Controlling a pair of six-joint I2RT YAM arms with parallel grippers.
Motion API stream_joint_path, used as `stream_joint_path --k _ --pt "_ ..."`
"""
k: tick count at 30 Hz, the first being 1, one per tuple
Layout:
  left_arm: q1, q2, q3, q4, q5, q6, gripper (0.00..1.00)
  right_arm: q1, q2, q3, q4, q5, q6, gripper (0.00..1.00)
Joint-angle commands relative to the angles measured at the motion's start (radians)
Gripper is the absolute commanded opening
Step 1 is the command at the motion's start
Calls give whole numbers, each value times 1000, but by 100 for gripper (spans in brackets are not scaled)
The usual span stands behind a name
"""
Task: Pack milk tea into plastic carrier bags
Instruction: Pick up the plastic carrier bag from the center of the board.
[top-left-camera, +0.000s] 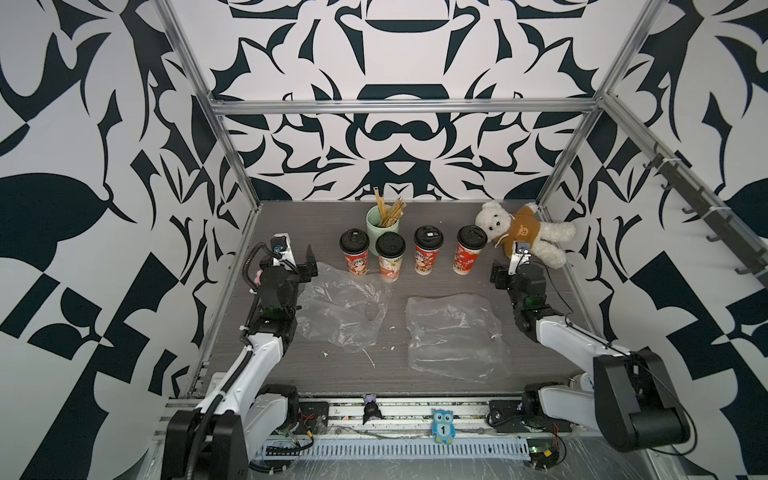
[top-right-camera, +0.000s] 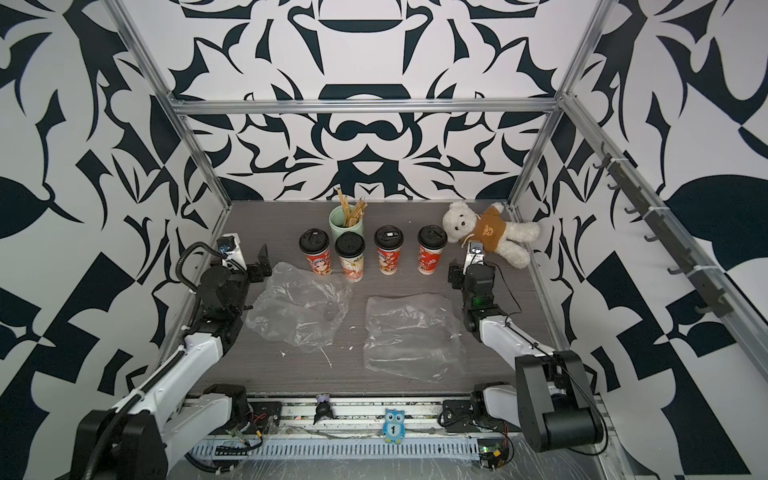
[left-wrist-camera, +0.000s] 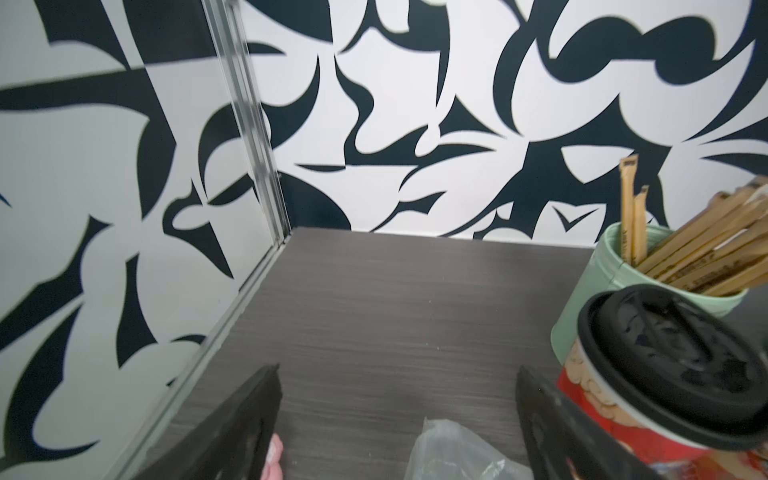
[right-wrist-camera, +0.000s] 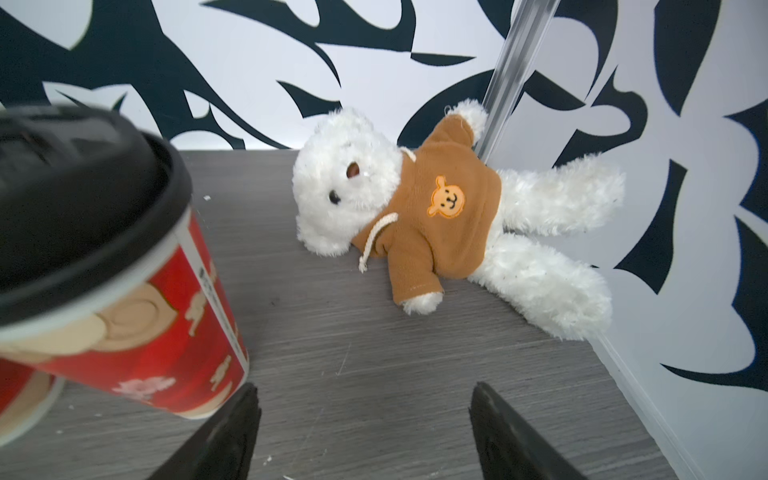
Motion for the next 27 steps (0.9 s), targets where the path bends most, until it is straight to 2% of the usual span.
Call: stream_joint_path --k 1,4,8,11,12,14,19,27 --pt "-59 -60 74 -264 86 -52 86 22 -51 95 -223 0 55 78" --pt "-194 -49 171 -430 99 -53 86 47 -61 183 -367 -12 71 72" --pt "-406 62 334 -677 56 -46 86 85 -48 309 -545 -18 88 67" --pt "-509 150 414 -778 107 -86 86 89 -47 368 -628 -50 128 64" --pt "-533 176 430 -800 129 -97 86 90 -50 379 -642 -94 137 63" --pt "-588 233 468 -861 152 -124 81 89 -63 402 -673 -133 160 62" --pt "-664 385 518 -994 178 -168 80 90 -106 420 -710 -172 192 61" --pt "-670 579 546 -984 205 -263 75 89 -169 393 -703 -189 206 60"
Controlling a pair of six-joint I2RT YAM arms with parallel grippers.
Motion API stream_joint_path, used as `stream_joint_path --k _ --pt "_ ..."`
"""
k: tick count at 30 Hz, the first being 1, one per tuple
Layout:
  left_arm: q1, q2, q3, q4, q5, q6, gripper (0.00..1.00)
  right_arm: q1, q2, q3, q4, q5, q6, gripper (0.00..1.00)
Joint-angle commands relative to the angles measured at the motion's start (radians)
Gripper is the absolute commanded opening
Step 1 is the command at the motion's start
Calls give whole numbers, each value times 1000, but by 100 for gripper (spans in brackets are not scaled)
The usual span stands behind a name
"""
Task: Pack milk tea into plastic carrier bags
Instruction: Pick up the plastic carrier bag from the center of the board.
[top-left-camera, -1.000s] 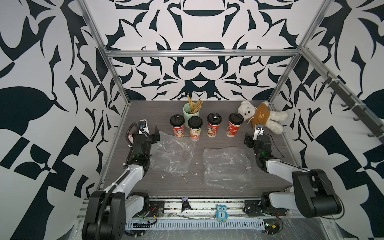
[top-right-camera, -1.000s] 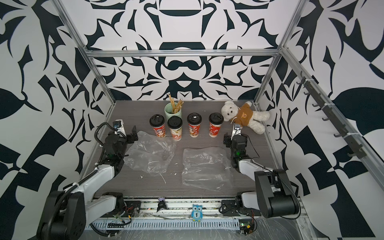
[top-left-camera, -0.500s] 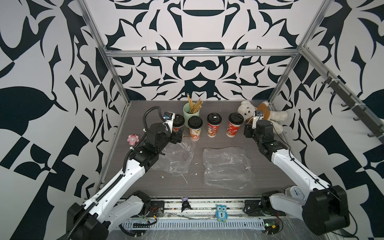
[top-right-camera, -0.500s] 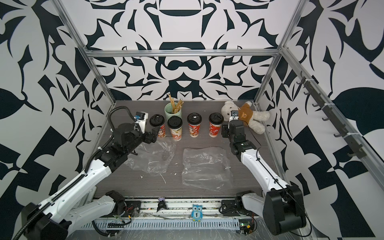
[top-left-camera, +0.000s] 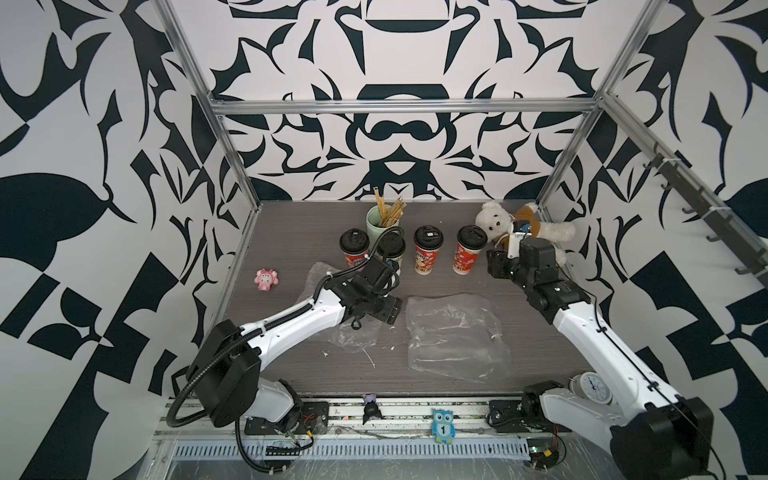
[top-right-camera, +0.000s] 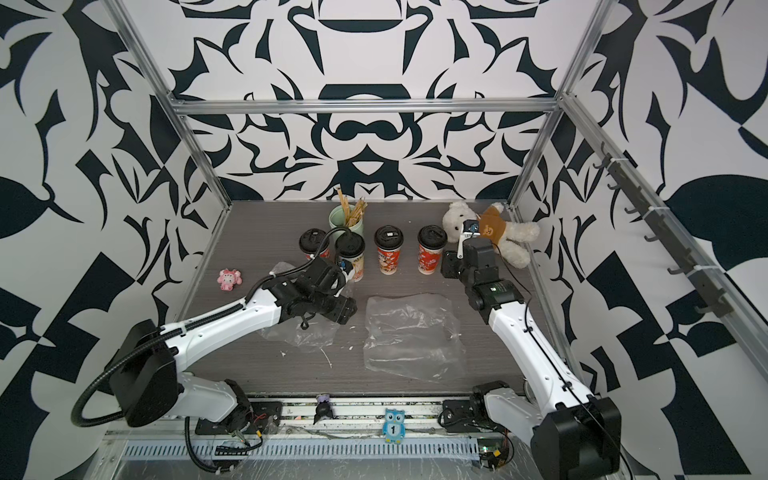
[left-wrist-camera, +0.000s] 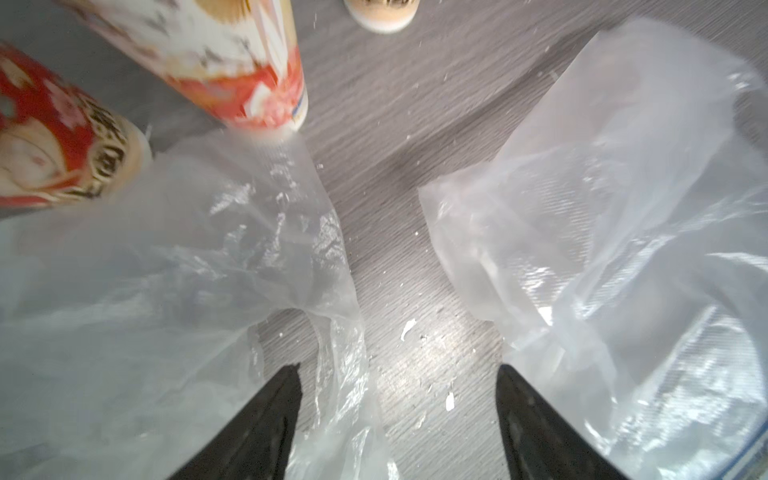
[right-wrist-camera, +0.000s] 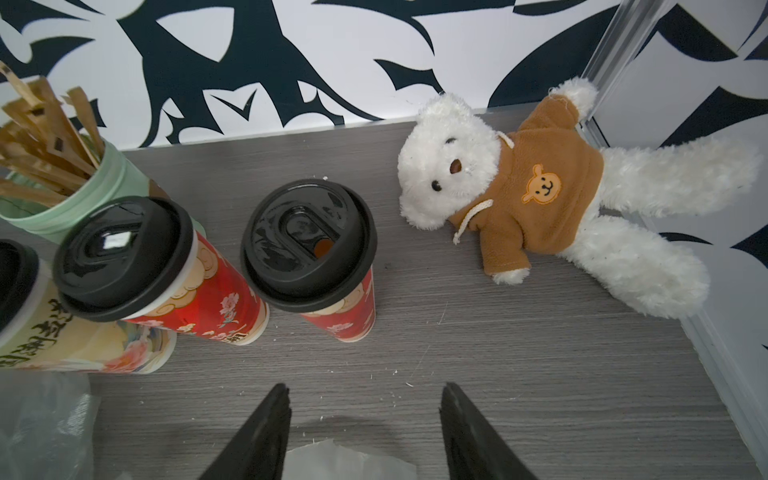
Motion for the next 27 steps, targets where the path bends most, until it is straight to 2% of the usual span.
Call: stream_joint_path --k 1,7,16,27 --pt "-1 69 50 -49 22 -51 75 3 -28 15 4 -18 22 60" --pt "-1 183 109 -109 0 -85 71 3 -35 7 7 -22 31 60" --pt "-1 177 73 -122 -66 -141 66 2 -25 -8 37 -27 54 59" --pt "-1 252 65 -116 -74 -180 61 2 -24 -20 48 -29 68 58"
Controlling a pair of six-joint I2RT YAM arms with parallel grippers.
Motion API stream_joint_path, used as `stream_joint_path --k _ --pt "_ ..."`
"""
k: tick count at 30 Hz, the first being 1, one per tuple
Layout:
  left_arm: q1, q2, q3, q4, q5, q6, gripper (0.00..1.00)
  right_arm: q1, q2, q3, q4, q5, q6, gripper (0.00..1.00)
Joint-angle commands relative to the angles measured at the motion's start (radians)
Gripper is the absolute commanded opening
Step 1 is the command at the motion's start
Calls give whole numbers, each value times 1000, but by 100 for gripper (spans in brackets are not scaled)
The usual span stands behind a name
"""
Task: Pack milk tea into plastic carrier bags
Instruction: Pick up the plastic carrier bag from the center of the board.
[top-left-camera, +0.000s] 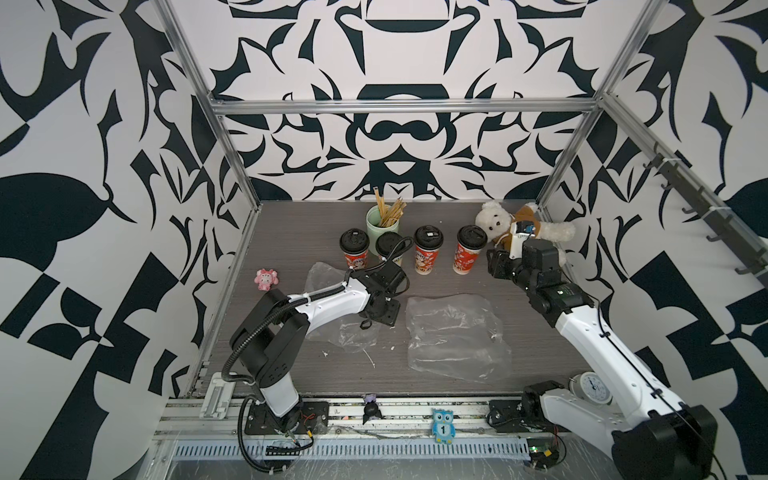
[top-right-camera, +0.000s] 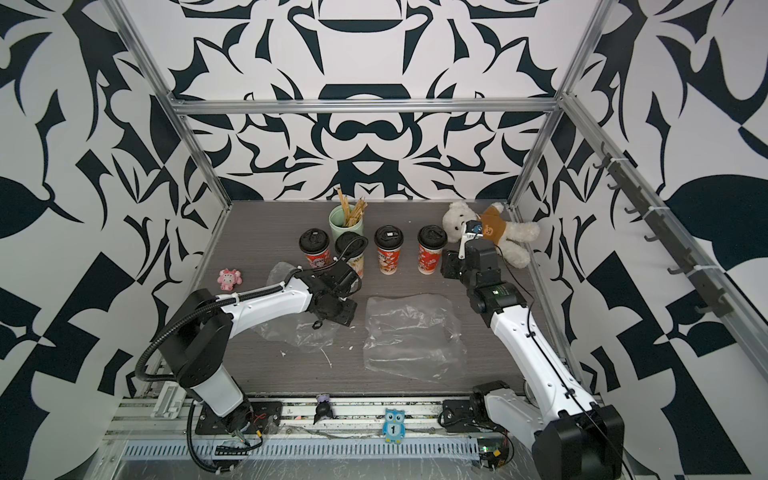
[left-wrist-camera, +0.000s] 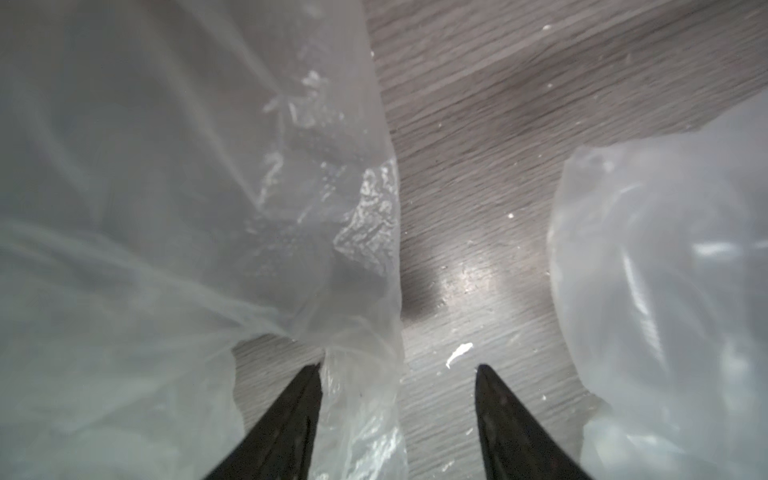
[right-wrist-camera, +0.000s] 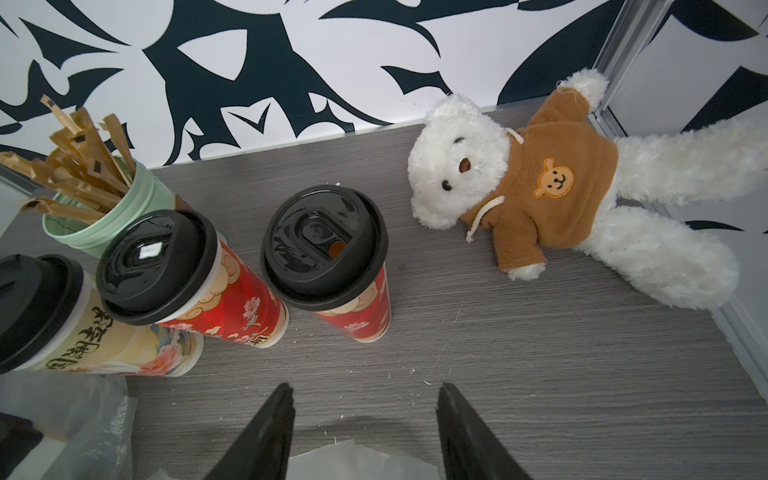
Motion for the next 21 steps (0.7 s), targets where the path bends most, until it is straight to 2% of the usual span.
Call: stream_joint_path --k 1,17,21 --pt "-1 14 -19 -27 -18 -35 61 2 -9 -9 43 -3 16 58" --pt "-1 22 -42 11 1 -58 29 2 -12 -19 52 -9 28 57" --pt "-1 9 -38 8 -2 -59 13 3 -12 -19 52 -13 30 56"
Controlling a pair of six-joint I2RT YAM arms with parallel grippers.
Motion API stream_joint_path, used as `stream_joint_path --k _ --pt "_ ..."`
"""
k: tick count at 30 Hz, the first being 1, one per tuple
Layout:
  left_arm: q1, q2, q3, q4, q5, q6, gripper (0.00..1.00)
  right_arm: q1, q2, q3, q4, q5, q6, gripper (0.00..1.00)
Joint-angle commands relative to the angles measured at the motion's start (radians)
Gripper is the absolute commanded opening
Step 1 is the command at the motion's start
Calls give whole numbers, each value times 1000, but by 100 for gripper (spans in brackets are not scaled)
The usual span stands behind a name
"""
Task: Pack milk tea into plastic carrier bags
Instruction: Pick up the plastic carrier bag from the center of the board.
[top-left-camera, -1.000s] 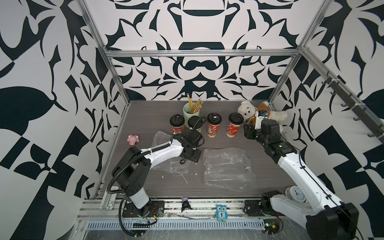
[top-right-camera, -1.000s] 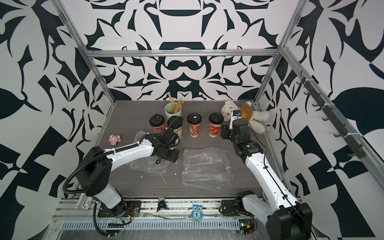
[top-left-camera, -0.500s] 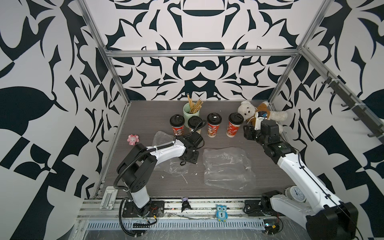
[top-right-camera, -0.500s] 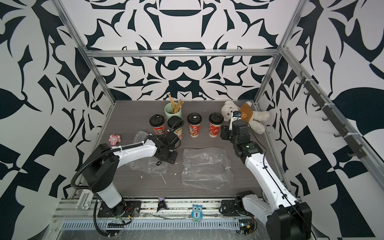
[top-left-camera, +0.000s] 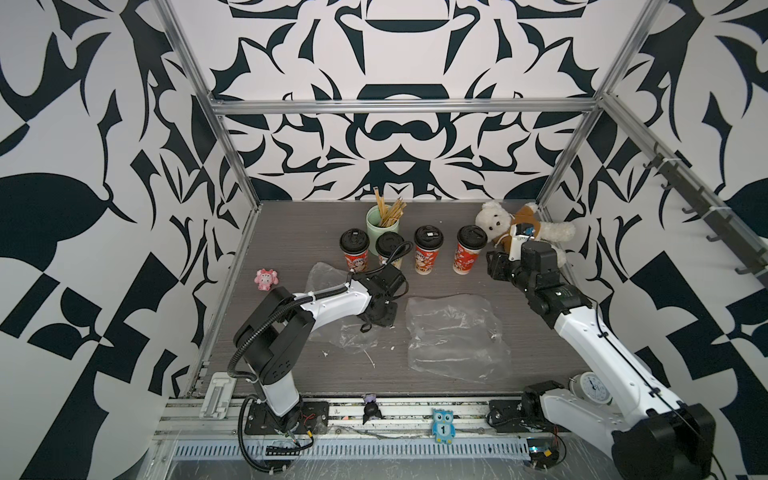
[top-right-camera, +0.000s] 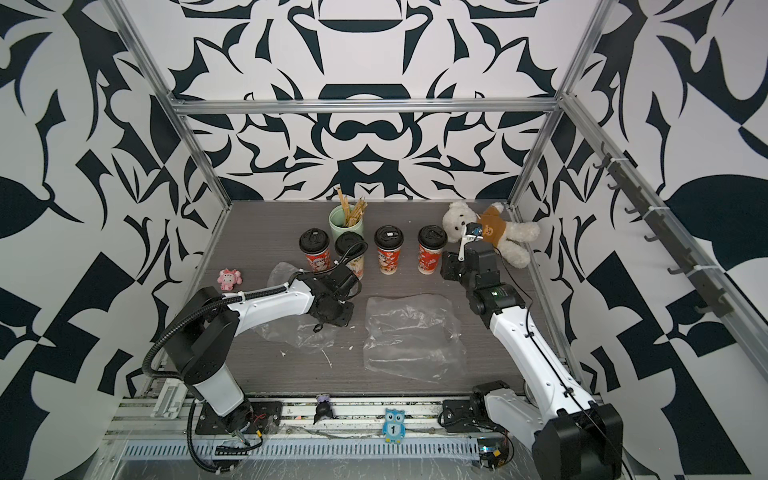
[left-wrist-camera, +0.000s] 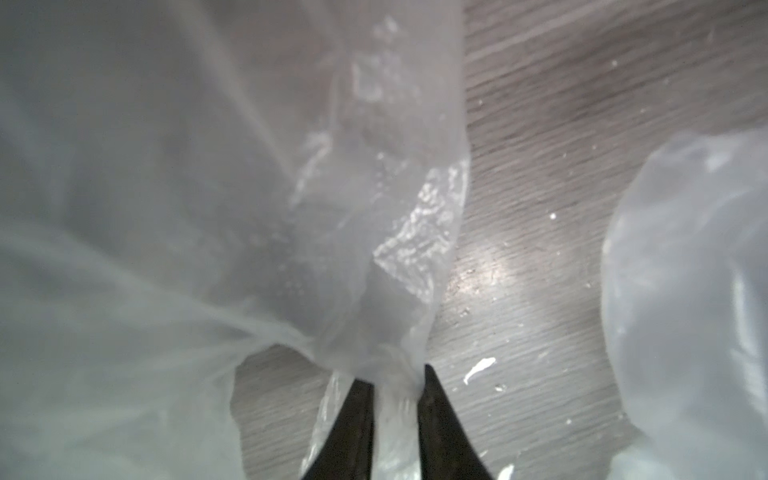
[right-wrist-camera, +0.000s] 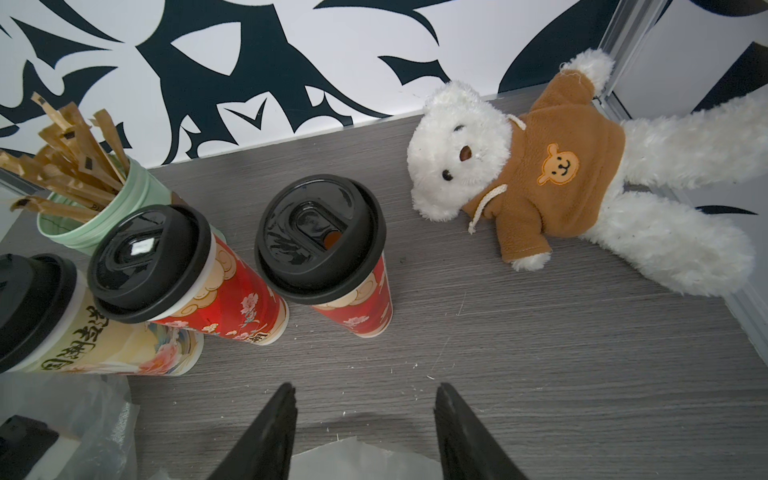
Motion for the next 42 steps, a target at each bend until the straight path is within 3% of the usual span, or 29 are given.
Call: stream_joint_path --k 1,4,21,28,31,34,42 --pt "-1 -4 -6 -14 6 -13 9 2 -12 3 34 -9 9 56" --pt "-1 -22 3 -21 14 -18 0 2 -16 5 30 -11 9 56" --pt "0 -263 63 -109 158 -42 0 7 33 137 -93 -131 -23 56" --pt "0 -257 36 -88 164 -59 1 24 36 147 -90 -133 -21 56" --pt "0 -249 14 -52 176 -73 7 25 34 145 -94 -130 -21 56" --pt "0 -238 4 -29 175 -89 0 26 30 142 -98 -123 -21 56" --pt "5 -279 1 7 204 -114 0 50 57 177 -118 -131 -42 56"
